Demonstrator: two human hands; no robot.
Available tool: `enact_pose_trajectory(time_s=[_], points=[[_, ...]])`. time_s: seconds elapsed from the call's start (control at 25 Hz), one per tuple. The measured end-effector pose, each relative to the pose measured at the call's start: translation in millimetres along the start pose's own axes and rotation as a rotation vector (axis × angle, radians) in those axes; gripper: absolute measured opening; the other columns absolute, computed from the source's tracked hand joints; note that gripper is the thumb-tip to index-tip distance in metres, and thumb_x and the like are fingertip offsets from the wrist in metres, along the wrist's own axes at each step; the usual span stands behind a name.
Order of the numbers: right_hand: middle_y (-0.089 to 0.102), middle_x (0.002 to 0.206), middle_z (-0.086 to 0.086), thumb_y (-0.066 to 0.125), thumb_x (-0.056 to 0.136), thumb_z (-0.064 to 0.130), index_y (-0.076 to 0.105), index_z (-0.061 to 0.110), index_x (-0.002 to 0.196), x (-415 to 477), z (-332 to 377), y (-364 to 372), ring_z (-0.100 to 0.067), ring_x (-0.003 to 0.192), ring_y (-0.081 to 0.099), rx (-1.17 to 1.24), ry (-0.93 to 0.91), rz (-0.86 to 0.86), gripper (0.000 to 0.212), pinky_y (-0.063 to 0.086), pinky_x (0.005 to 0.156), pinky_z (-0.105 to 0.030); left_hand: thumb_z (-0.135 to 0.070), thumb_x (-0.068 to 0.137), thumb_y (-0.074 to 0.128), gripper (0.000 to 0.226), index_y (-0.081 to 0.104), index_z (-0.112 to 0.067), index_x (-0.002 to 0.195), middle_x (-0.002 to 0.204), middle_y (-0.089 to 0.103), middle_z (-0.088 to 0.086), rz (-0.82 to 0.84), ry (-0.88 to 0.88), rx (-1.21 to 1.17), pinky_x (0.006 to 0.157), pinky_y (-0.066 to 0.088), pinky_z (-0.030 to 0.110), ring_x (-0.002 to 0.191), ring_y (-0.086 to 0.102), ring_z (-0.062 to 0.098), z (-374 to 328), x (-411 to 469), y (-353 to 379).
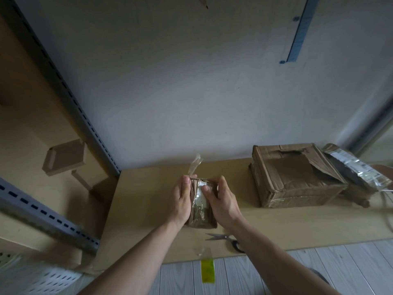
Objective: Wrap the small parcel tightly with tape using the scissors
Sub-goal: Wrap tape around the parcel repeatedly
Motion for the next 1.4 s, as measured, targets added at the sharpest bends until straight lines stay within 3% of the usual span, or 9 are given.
enact_pose_trajectory(time_s=[0.2, 0.32, 0.44, 0.56, 0.68, 0.88, 1.12, 1.32, 1.4], points=[[0.058, 0.075, 0.009, 0.043, 0.105, 0.028, 0.048, 0.016, 0.089, 3, -3, -6, -0.003, 0.068, 0.052, 0.005, 0.084, -0.077, 0.021, 0.035, 0.065, -0.028, -0.03, 0.103, 0.036, 0.043, 0.067, 0.0, 0.102, 0.098, 0.07, 0.017, 0.013, 0.054, 0.053, 0.079, 0.049, 0.019, 0.084, 0.064, 0.009, -2, -4, 7], [0.064, 0.091, 0.01, 0.05, 0.101, 0.04, 0.053, 0.019, 0.107, -1, -4, -3, -0.012, 0.082, 0.061, 0.091, 0.119, -0.015, 0.022, 0.047, 0.074, -0.03, -0.032, 0.102, 0.035, 0.044, 0.066, 0.0, 0.104, 0.1, 0.07, 0.009, -0.019, 0.05, -0.001, 0.083, 0.05, 0.023, 0.087, 0.065, 0.006, -1, 0, 7], [0.061, 0.113, 0.014, 0.076, 0.074, 0.06, 0.039, 0.03, 0.138, -6, -5, -1, -0.01, 0.102, 0.063, -0.012, 0.085, 0.125, 0.079, 0.052, 0.087, -0.026, -0.033, 0.1, 0.031, 0.039, 0.06, -0.009, 0.109, 0.107, 0.064, 0.012, -0.001, 0.077, 0.003, 0.086, 0.048, 0.018, 0.091, 0.061, -0.003, 2, 2, 3], [0.062, 0.122, 0.012, 0.072, 0.062, 0.076, 0.042, 0.032, 0.143, 0, -11, -2, -0.008, 0.112, 0.061, -0.047, 0.094, 0.069, 0.097, 0.053, 0.096, -0.033, -0.051, 0.098, 0.03, 0.036, 0.05, -0.036, 0.123, 0.125, 0.057, 0.006, 0.156, 0.113, 0.242, 0.103, 0.042, 0.026, 0.114, 0.055, 0.003, 12, -2, -19], [0.071, 0.118, 0.009, 0.068, 0.064, 0.081, 0.051, 0.037, 0.135, 6, -19, -3, -0.01, 0.111, 0.066, 0.079, 0.142, 0.051, 0.085, 0.057, 0.094, -0.042, -0.067, 0.095, 0.025, 0.052, 0.037, -0.045, 0.14, 0.138, 0.05, -0.01, 0.304, 0.148, 0.529, 0.108, 0.034, 0.022, 0.127, 0.047, 0.002, 12, -1, -38], [0.074, 0.112, 0.007, 0.059, 0.077, 0.067, 0.057, 0.044, 0.124, 8, -26, 1, -0.014, 0.105, 0.07, 0.169, 0.171, 0.046, 0.052, 0.056, 0.093, -0.048, -0.073, 0.093, 0.024, 0.054, 0.038, -0.044, 0.136, 0.133, 0.049, -0.016, 0.236, 0.26, 0.355, 0.101, 0.028, 0.002, 0.124, 0.042, -0.019, 10, -5, -30], [0.064, 0.109, 0.022, 0.074, 0.071, 0.069, 0.041, 0.048, 0.134, -10, -8, 22, -0.016, 0.103, 0.069, 0.286, 0.225, 0.087, 0.074, 0.062, 0.077, -0.046, -0.063, 0.099, 0.031, 0.059, 0.046, -0.027, 0.143, 0.146, 0.049, 0.009, 0.061, 0.074, 0.274, 0.113, 0.036, 0.05, 0.137, 0.044, 0.027, 28, -5, -18], [0.058, 0.115, 0.013, 0.048, 0.08, 0.078, 0.031, 0.051, 0.139, -5, -9, 29, -0.027, 0.111, 0.065, 0.232, 0.273, 0.042, 0.068, 0.059, 0.084, -0.054, -0.04, 0.102, 0.033, 0.033, 0.048, -0.039, 0.131, 0.138, 0.052, -0.01, 0.028, 0.106, 0.186, 0.107, 0.038, 0.022, 0.132, 0.049, 0.023, 14, -12, -13], [0.06, 0.121, 0.003, 0.04, 0.091, 0.07, 0.028, 0.046, 0.145, -4, -6, 29, -0.03, 0.111, 0.064, 0.192, 0.279, 0.049, 0.06, 0.057, 0.086, -0.054, -0.036, 0.1, 0.036, 0.033, 0.058, -0.037, 0.124, 0.125, 0.065, -0.007, -0.02, 0.072, 0.025, 0.1, 0.047, 0.029, 0.117, 0.062, 0.014, 17, -7, -10]])
Point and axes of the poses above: each hand's wrist, its own x-axis towards the middle knuckle, its own y-axis out of the palm, z = x × y, the point moved 1 cm from there along x, towards the middle knuckle
